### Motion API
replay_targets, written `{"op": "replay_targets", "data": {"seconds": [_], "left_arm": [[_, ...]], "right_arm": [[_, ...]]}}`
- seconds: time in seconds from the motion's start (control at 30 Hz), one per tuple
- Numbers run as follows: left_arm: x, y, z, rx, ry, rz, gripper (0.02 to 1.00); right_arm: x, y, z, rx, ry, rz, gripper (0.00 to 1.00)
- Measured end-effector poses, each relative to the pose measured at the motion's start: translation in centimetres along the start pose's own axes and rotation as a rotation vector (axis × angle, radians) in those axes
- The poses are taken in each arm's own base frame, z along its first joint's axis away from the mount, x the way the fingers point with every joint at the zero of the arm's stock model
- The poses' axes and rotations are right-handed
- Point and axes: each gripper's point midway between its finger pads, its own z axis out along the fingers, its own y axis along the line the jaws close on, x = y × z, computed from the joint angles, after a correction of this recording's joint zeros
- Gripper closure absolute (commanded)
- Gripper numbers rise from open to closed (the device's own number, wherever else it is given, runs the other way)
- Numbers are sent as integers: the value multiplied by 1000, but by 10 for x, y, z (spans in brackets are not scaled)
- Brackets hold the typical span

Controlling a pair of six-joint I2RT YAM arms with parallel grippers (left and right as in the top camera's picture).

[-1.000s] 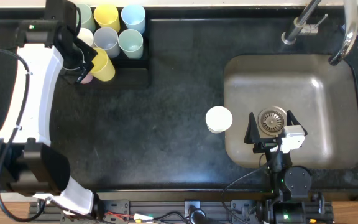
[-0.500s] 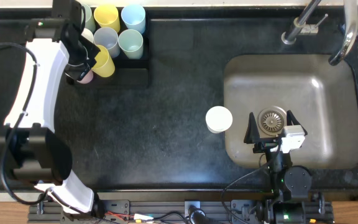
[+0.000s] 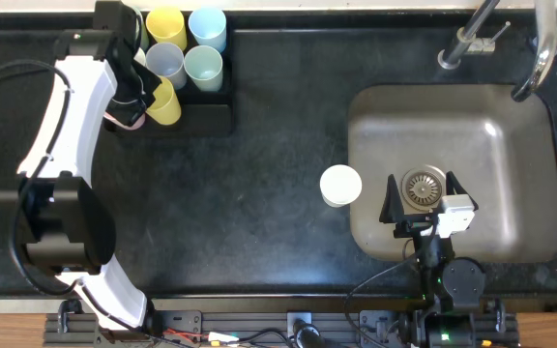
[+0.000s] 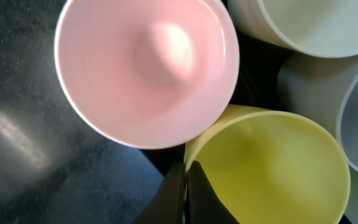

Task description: Store Cups

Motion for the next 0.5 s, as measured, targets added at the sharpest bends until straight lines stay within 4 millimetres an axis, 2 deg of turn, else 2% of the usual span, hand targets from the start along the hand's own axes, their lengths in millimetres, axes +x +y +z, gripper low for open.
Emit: {"op": "replay_targets", "data": {"seconds": [0.3, 0.37, 0.43, 0.5], "left_arm": [[5, 6, 16, -19, -3, 2, 947], [6, 6, 16, -18, -8, 0, 888], [5, 4, 17, -10, -15, -4, 641], [6, 2, 21, -8, -16, -8, 95]], "right_arm": [[0, 0, 0, 0, 0, 0, 3], [0, 0, 0, 0, 0, 0, 5], [0, 0, 0, 0, 0, 0, 3], [0, 0, 0, 0, 1, 0, 3]]}}
